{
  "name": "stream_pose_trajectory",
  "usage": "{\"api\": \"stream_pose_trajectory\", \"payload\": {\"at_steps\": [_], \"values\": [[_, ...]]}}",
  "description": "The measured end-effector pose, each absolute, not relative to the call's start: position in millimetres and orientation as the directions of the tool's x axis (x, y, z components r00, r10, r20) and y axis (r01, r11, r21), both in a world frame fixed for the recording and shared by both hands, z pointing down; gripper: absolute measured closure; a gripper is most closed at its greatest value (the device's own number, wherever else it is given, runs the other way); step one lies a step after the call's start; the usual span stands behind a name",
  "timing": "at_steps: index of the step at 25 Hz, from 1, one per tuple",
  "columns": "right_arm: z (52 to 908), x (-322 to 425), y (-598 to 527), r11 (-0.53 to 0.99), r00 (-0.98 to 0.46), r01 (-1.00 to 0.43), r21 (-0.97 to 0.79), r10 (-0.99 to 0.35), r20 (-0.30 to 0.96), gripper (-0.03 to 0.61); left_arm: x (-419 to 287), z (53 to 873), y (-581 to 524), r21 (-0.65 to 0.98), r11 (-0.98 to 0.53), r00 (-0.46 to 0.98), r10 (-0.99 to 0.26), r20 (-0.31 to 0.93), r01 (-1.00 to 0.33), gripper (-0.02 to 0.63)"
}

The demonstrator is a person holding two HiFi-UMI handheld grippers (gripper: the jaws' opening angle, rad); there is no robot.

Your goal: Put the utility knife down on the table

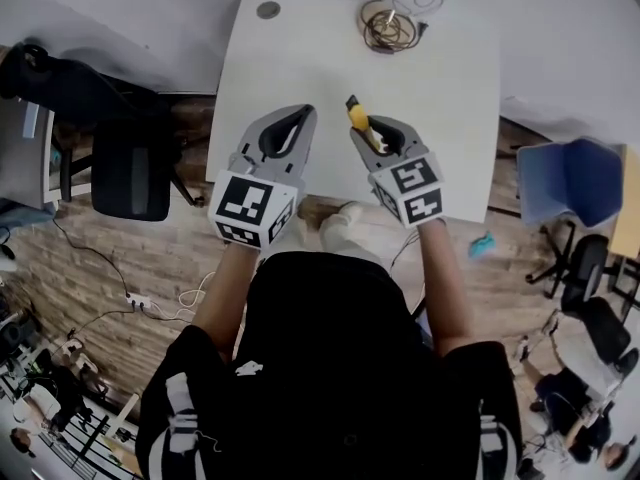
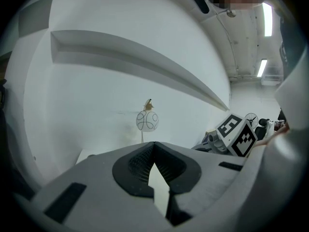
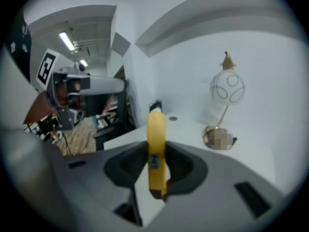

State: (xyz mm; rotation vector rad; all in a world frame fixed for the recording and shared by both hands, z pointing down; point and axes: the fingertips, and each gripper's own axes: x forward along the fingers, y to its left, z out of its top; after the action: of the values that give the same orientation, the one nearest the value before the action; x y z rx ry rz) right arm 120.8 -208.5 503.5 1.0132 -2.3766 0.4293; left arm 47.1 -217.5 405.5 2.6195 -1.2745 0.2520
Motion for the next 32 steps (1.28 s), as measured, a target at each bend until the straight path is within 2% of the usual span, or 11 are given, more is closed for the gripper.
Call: {"api": "stream_pose_trajectory", "payload": {"at_steps": [11, 20, 32], "values": [[575.3, 102.0, -200.5, 0.686, -0.566, -0.712, -0.146, -0.438, 0.699, 0.442, 26.4, 432.1, -221.5, 0.169, -0.58, 0.603, -0.744, 0.287, -0.797, 0.598], [632.1, 92.8, -177.2, 0.811, -0.5, -0.574, -0.114, -0.237, 0.833, 0.442, 22.7, 452.2, -220.2, 0.205, -0.571, 0.606, -0.728, 0.321, -0.795, 0.598], [674.9, 102.3, -168.6, 0.896, -0.339, -0.442, -0.038, -0.128, 0.932, 0.442, 18.1, 469.0, -218.3, 0.237, -0.561, 0.608, -0.708, 0.359, -0.793, 0.598]]}}
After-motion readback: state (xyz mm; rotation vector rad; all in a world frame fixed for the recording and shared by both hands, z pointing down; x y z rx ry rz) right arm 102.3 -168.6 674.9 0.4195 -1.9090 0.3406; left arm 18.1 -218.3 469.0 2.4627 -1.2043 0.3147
